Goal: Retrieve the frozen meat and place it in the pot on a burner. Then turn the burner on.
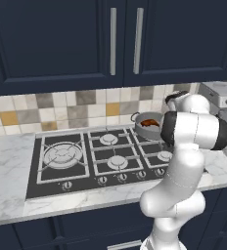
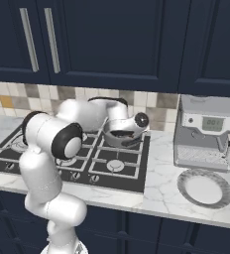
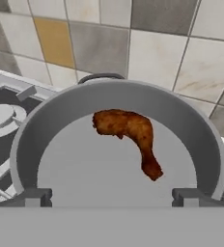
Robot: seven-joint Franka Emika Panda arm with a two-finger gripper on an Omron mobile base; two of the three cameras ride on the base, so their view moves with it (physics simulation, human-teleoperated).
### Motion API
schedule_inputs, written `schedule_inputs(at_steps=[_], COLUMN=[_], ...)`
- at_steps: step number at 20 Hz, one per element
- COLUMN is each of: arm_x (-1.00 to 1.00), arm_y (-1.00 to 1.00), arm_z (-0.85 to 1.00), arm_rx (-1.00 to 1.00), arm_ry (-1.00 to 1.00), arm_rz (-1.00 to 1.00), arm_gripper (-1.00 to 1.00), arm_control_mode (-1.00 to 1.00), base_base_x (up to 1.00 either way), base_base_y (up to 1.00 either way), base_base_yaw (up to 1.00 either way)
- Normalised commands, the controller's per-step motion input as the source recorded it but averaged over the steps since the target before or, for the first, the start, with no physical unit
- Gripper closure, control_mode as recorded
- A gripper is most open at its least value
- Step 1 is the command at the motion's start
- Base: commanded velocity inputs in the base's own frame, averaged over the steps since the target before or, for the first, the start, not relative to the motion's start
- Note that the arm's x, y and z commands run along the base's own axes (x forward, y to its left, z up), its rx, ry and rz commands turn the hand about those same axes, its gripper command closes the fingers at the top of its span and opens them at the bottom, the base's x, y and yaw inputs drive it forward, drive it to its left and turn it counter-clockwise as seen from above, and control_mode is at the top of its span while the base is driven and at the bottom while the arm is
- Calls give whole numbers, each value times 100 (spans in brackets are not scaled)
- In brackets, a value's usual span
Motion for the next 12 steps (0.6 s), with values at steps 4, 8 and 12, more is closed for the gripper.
schedule_inputs(at_steps=[4,8,12], arm_x=[-84,-76,-74], arm_y=[-1,-5,-3], arm_z=[23,37,55], arm_rx=[0,0,0], arm_ry=[-14,-10,-8], arm_rz=[-4,-5,-4], arm_gripper=[-100,-100,-100], arm_control_mode=[-100,-100,-100], base_base_x=[0,0,0], base_base_y=[0,0,0], base_base_yaw=[0,0,0])
